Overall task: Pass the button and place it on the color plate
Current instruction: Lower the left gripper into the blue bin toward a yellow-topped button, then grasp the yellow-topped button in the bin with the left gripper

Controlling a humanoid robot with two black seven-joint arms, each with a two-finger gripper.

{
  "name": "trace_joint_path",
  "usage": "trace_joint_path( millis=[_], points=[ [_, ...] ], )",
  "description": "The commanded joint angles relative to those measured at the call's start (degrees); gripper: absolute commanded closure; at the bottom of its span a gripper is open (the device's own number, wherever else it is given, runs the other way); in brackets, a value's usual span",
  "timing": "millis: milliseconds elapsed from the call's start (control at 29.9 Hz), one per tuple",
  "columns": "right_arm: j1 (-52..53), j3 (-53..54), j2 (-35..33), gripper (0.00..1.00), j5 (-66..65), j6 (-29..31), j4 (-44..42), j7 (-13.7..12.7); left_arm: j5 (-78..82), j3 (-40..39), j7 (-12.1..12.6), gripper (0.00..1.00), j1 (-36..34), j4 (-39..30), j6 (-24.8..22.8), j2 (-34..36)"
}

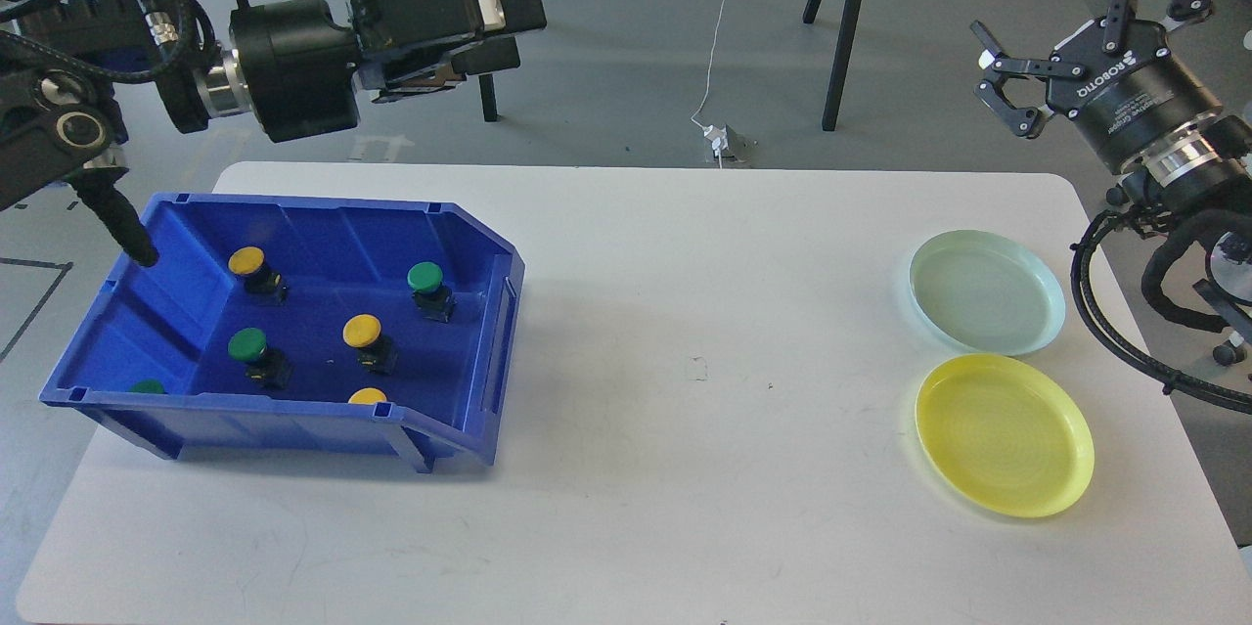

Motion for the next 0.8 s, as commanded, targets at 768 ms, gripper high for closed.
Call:
trace_joint_path(
  millis=[768],
  points=[
    [-2.30, 0.03, -0.07, 0.01, 0.07, 0.00, -1.89, 0.08, 29.65, 27.72, -0.01, 0.01, 0.58, 19.40, 0.00, -11.16]
  ],
)
